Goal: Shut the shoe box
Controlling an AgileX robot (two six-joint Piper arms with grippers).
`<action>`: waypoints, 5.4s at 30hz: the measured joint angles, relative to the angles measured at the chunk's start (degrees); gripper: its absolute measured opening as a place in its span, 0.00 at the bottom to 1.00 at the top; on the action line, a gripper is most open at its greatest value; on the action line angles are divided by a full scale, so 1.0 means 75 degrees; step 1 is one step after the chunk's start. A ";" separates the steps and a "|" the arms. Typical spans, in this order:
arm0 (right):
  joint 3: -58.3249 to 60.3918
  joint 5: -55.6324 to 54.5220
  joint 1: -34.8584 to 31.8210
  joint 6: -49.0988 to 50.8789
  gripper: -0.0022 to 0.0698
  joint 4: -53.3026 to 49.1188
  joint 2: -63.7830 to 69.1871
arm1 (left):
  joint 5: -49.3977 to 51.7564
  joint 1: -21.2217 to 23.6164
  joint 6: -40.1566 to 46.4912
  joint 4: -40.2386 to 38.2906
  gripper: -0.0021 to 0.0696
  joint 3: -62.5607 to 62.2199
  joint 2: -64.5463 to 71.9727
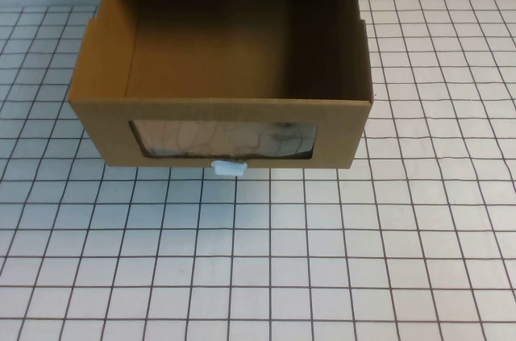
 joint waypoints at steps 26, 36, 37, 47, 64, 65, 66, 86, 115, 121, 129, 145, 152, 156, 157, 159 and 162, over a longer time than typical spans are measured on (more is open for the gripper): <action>-0.7421 0.7495 0.0000 0.0367 0.01 -0.0136 0.4214 | 0.6020 0.0000 -0.0943 0.0116 0.03 -0.5034 0.3301; -0.7474 0.9538 0.0000 0.0367 0.01 -0.0297 0.6119 | 0.7886 0.0000 -0.1031 0.0056 0.03 -0.5094 0.4739; -0.7460 0.9572 0.0015 0.0367 0.01 -0.0126 0.6166 | 0.7848 0.0000 -0.1109 0.0010 0.03 -0.5094 0.4826; -0.7342 1.0343 0.1103 -0.0692 0.01 0.1272 0.6559 | 0.9171 0.0000 -0.1926 -0.0404 0.03 -0.6930 0.6820; -0.7330 1.2613 0.4537 -0.7513 0.01 0.7280 0.8563 | 1.4215 0.0000 0.3130 -0.5670 0.03 -1.4666 1.3498; -0.7330 1.2535 0.4827 -0.7614 0.01 0.7280 0.8729 | 1.4327 0.0000 0.3109 -0.5809 0.03 -1.5095 1.3923; -0.7330 1.2448 0.5061 -0.7696 0.01 0.7280 0.8865 | 1.4404 0.0000 0.3060 -0.5903 0.03 -1.5431 1.4254; -0.7330 0.9652 0.7016 -1.3549 0.01 0.6902 1.2022 | 1.4777 0.0000 0.1434 -0.6589 0.03 -1.7978 1.7067; -1.0470 0.8180 0.5731 -2.1363 0.01 0.8876 1.4941 | 1.4918 0.0000 0.1270 -0.6512 0.03 -1.8040 1.7067; -1.1496 0.8505 0.5104 -2.1425 0.01 0.8893 1.5709 | 1.4918 0.0000 0.1258 -0.6512 0.03 -1.8040 1.7067; -1.2609 0.8883 0.4584 -2.1442 0.01 0.9053 1.6511 | 1.4933 0.0000 0.1258 -0.6613 0.03 -1.8040 1.7067; -1.3314 0.9223 0.4361 -2.1652 0.01 0.9845 1.7093 | 1.5022 0.0000 0.1361 -0.6625 0.03 -1.8040 1.7067; -1.3178 0.8699 0.4639 -2.1652 0.01 0.9906 1.6917 | 1.5071 0.0000 0.1420 -0.6625 0.03 -1.8040 1.7067; -1.2646 0.8401 0.4840 -2.1947 0.01 0.9906 1.6448 | 1.5075 0.0000 0.1420 -0.6625 0.03 -1.8040 1.7067; -1.2467 0.8363 0.4899 -2.2043 0.01 0.9906 1.6295 | 1.5086 0.0000 0.1420 -0.6625 0.03 -1.8040 1.7067; -1.2120 0.8337 0.4996 -2.2240 0.01 0.9906 1.5983 | 1.5086 0.0000 0.1420 -0.6639 0.03 -1.8040 1.7067; -1.1645 0.8337 0.5138 -2.2366 0.01 0.9906 1.5597 | 1.5086 0.0000 0.1420 -0.6639 0.03 -1.8040 1.7067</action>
